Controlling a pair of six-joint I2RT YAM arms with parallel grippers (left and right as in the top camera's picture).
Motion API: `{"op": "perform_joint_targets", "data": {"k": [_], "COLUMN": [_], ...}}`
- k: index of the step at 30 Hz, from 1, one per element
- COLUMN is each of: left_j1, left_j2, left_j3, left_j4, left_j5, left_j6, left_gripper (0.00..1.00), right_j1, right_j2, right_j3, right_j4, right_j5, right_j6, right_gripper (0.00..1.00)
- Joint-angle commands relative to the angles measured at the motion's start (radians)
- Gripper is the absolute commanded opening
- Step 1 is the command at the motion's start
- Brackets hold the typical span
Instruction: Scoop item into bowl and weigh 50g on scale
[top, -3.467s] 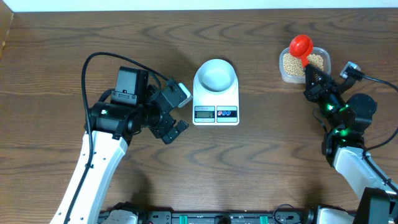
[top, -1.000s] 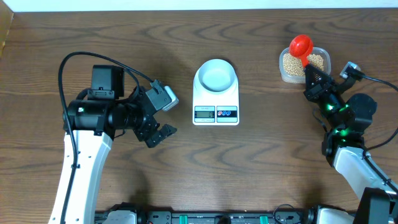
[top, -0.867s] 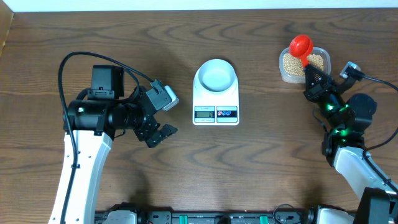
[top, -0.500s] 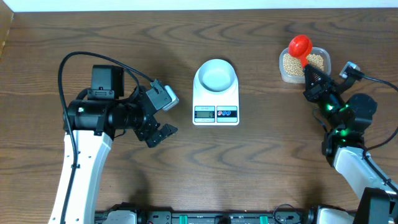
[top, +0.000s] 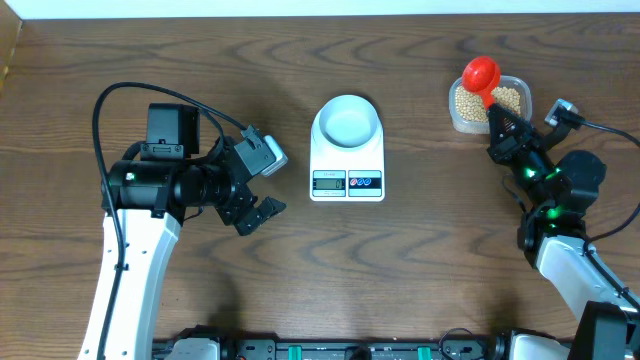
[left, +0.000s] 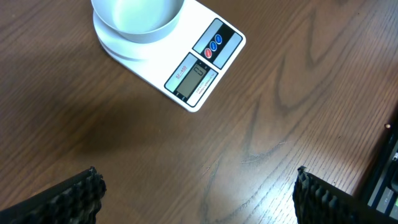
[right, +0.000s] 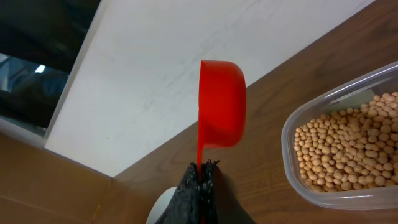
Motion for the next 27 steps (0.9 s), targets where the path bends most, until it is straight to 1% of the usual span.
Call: {"op": "perform_joint_targets", "data": {"k": [1, 3, 5, 8, 12, 15, 18, 21, 23, 27], "left_j1": [0.005, 0.005, 0.005, 0.005, 0.005, 0.005, 0.005, 0.005, 0.005, 0.005], "left_j2": [-0.006, -0.006, -0.006, -0.006, -0.006, -0.006, -0.006, -0.006, -0.006, -0.006], "left_j3": [0.027, 0.027, 0.027, 0.027, 0.027, 0.027, 0.027, 0.027, 0.027, 0.027], "left_j4": [-0.002, -0.002, -0.002, -0.002, -0.002, -0.002, -0.002, -0.002, -0.002, -0.002], "left_j5": [0.017, 0.017, 0.017, 0.017, 0.017, 0.017, 0.017, 0.017, 0.017, 0.017], "left_j6": [-0.009, -0.009, -0.009, -0.009, -0.009, -0.009, -0.009, -0.009, -0.009, -0.009], "left_gripper": [0.99, 0.99, 0.99, 0.99, 0.99, 0.99, 0.99, 0.99, 0.99, 0.99], "right_j1": [0.005, 0.003, -0.001, -0.016, -0.026, -0.026, -0.026, -0.022, -0.022, -0.022], "right_j2": [0.000, 0.000, 0.000, 0.000, 0.000, 0.000, 0.000, 0.000, 0.000, 0.000], "right_j3": [0.011, 0.011, 0.016, 0.036, 0.078, 0.136, 0.222, 0.294, 0.328, 0.366], "right_j4": [0.003, 0.008, 0.008, 0.007, -0.022, -0.121, -0.311, -0.457, -0.505, -0.517], "right_j5": [-0.056, -0.113, -0.153, -0.247, -0.293, -0.294, -0.289, -0.242, -0.204, -0.164], "right_j6": [-0.087, -0.151, -0.187, -0.206, -0.230, -0.298, -0.404, -0.482, -0.513, -0.520], "right_gripper": [0.01, 0.01, 0.01, 0.01, 0.01, 0.01, 0.01, 0.01, 0.01, 0.01]}}
